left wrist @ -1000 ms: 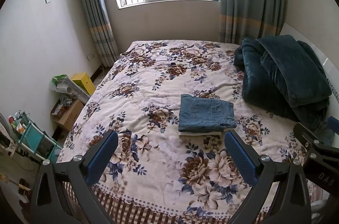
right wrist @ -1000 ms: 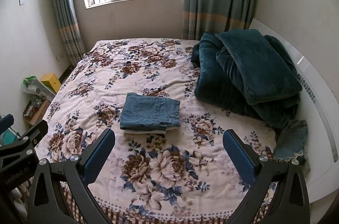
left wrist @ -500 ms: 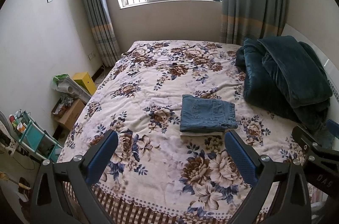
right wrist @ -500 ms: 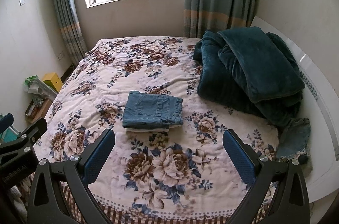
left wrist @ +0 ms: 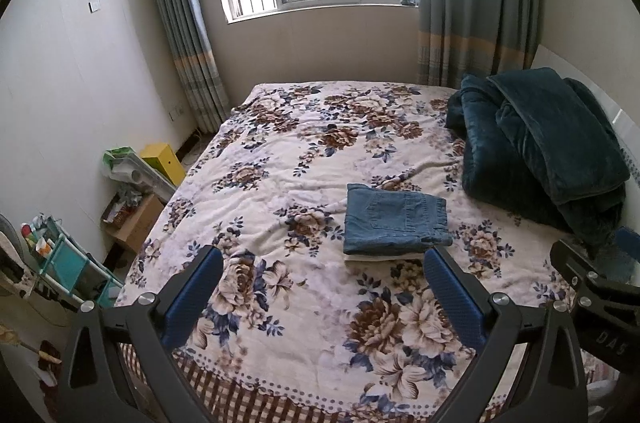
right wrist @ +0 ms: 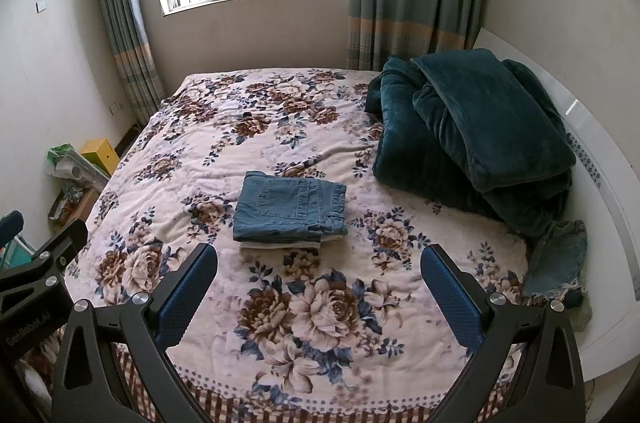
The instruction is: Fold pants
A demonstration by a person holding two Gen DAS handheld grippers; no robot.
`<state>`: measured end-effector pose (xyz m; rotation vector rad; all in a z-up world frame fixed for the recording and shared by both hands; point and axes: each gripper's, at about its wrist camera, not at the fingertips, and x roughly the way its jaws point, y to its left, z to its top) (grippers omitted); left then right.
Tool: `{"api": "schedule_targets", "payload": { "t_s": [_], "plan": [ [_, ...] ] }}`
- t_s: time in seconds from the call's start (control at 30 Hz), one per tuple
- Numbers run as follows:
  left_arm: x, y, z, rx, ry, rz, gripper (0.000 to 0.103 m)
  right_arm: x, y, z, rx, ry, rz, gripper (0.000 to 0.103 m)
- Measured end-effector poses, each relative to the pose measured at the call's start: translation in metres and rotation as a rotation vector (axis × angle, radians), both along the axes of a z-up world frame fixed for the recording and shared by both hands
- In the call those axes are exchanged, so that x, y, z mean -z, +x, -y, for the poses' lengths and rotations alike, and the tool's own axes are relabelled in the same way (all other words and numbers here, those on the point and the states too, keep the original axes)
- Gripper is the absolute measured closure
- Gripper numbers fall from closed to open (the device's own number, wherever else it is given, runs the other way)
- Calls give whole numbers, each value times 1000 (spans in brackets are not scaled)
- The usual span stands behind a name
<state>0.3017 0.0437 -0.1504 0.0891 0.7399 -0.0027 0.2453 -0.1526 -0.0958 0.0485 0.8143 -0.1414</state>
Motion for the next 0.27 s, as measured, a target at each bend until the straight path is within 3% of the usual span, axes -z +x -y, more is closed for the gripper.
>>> {"api": "schedule_targets", "payload": {
  "t_s": [0.27],
  "plan": [
    [0,2,0,-1,-9,-4,0,0,1,0,-1,0,1,0]
  ]
}}
